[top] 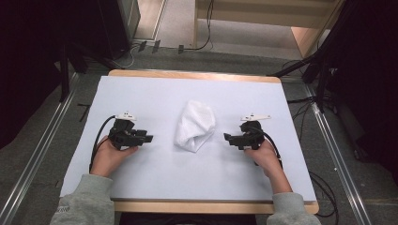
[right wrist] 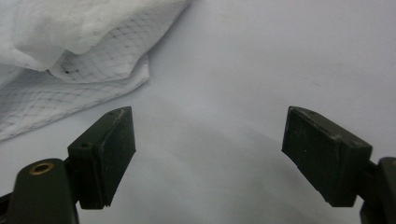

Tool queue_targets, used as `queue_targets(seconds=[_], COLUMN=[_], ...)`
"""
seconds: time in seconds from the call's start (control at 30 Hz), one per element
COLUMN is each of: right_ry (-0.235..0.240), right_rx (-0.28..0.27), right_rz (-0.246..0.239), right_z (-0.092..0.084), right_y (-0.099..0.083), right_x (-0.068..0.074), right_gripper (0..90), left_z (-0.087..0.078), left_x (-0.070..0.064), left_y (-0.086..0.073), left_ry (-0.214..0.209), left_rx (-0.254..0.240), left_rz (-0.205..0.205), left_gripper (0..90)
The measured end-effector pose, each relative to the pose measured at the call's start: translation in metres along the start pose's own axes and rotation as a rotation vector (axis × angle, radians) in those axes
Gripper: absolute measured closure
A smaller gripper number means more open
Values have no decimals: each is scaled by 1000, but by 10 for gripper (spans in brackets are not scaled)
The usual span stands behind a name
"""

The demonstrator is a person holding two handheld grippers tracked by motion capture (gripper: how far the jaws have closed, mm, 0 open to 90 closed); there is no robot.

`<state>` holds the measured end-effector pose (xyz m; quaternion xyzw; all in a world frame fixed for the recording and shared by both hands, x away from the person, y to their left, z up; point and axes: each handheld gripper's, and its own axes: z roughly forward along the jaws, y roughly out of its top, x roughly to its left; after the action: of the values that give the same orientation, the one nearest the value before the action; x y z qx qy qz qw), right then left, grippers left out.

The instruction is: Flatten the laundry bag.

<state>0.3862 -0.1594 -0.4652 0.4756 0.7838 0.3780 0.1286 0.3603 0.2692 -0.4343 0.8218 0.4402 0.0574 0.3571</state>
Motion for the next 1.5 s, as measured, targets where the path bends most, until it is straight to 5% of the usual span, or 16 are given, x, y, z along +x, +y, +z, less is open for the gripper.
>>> queue_targets(seconds=[0.17, 0.33, 0.5, 0.73, 1.03, 1.5], right_ry=[20, 46, 63, 67, 113, 143], right_rx=[11, 7, -6, 6, 8, 14], right_rz=[-47, -76, -77, -98, -97, -90], right_z=[3, 1, -4, -6, -8, -9], right_y=[0, 2, 5, 2, 4, 9], right_x=[8, 13, 13, 14, 15, 19], right_gripper=[170, 168, 161, 236, 367, 395], left_z=[0, 1, 2, 1, -1, 0], left_x=[3, 1, 2, 4, 4, 3], left_y=[1, 2, 3, 9, 7, 6], left_ry=[-21, -22, -23, -44, -32, -37], left_rx=[21, 40, 42, -19, -13, -7], left_rz=[-31, 4, -1, -43, -16, 26], left_gripper=[619, 585, 448, 403, 373, 377])
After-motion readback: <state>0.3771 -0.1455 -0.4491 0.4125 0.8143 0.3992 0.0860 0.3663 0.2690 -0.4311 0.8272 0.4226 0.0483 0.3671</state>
